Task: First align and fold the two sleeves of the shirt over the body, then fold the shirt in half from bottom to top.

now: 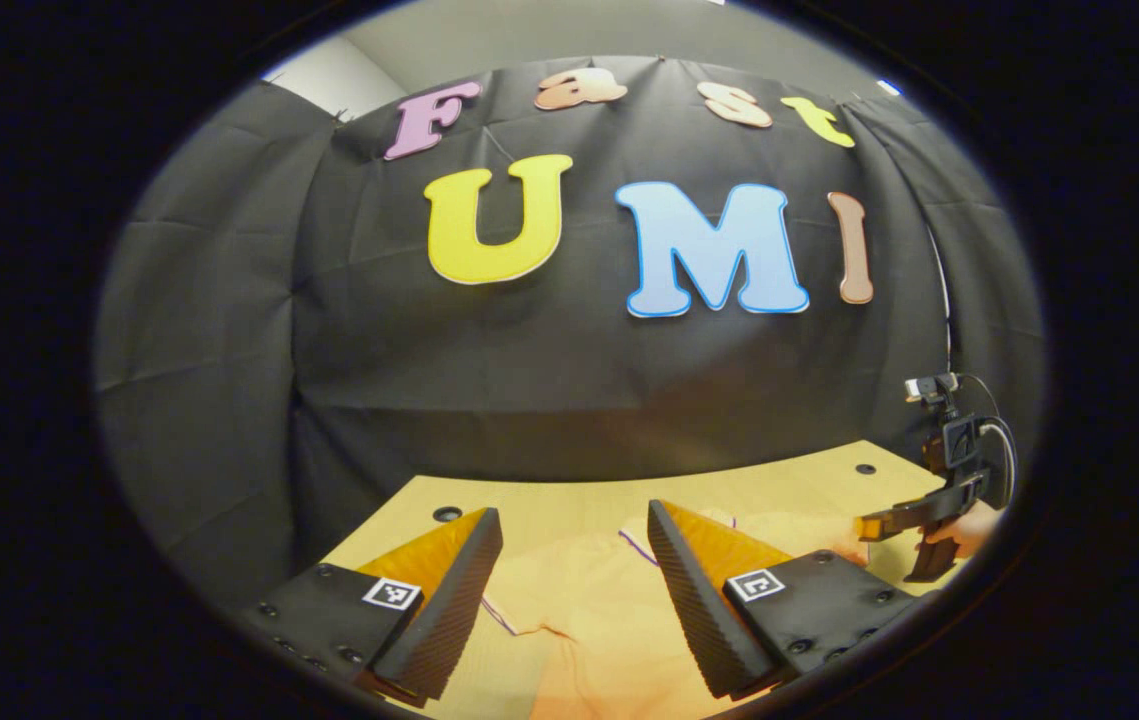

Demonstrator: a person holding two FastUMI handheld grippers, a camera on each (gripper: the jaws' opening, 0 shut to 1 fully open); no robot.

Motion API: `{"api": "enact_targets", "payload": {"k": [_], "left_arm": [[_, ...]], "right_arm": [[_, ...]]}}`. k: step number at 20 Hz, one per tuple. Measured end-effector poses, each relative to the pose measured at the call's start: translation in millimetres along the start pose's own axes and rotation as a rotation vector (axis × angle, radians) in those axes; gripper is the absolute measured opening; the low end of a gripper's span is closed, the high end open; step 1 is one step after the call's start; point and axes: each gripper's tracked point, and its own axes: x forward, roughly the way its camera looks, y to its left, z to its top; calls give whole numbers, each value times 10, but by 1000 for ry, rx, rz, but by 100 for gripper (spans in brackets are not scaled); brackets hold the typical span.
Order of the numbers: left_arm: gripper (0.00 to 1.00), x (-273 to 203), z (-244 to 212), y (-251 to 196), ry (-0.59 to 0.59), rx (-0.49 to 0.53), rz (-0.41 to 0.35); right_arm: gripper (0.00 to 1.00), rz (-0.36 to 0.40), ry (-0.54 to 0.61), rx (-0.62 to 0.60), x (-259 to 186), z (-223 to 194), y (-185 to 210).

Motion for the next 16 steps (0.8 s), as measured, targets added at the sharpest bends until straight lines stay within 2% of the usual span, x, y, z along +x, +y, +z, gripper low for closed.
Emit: {"api": "enact_targets", "payload": {"k": [7,10,12,13,14,15,16], "left_arm": [[99,-32,-119,38,20,7,17],[95,-39,-167,57,28,0,21],[99,-47,-180,74,28,-4,23],[99,-42,-185,80,29,-5,25],[99,-46,-193,84,28,-8,26],[99,-53,-198,89,28,-9,27],[99,-63,-206,91,30,-10,28]], "right_arm": [[97,-13,93,51,324,-168,-40],[97,-7,94,63,358,-167,-29],[96,11,101,74,346,-183,23],[88,17,103,76,368,-190,35],[86,19,102,79,355,-186,36],[72,21,107,82,374,-196,33],[69,23,107,92,363,-158,24]]}}
